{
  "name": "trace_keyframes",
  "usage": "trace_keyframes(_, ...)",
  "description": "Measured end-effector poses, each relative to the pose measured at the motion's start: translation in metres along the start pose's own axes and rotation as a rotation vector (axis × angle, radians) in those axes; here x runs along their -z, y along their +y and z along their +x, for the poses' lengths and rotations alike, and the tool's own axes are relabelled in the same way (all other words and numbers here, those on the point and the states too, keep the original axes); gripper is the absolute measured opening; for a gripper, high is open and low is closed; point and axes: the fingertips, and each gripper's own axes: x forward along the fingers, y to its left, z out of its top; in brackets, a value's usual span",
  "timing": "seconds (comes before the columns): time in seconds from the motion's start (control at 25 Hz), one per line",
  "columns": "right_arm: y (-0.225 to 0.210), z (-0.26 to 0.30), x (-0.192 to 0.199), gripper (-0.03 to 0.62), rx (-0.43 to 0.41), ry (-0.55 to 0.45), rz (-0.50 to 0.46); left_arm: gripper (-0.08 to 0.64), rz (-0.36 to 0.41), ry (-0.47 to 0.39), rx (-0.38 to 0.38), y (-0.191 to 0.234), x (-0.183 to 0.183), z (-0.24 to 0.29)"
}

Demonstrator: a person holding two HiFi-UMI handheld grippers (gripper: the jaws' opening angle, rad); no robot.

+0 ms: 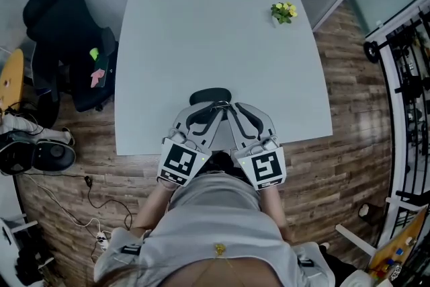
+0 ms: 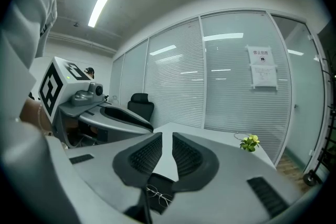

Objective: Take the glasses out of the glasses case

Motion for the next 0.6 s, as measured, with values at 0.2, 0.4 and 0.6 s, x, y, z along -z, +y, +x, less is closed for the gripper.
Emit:
trace_keyframes(0.2, -0.01, 0.011, 0.003, 0.055, 0.046, 0.024, 0.017, 0.066, 0.044, 0.054, 0.03, 0.011, 0.014, 0.01)
trace_keyframes(0.4, -0.022, 0.018, 0.01, 0.055, 0.106, 0.061, 0.042, 0.066, 0.137, 0.148, 0.054, 0.021, 0.038, 0.021)
trace_keyframes(0.6, -0.027, 0.021, 0.016, 0.055, 0.147, 0.099, 0.056, 0.066, 0.204, 0.221, 0.114, 0.022, 0.065, 0.03)
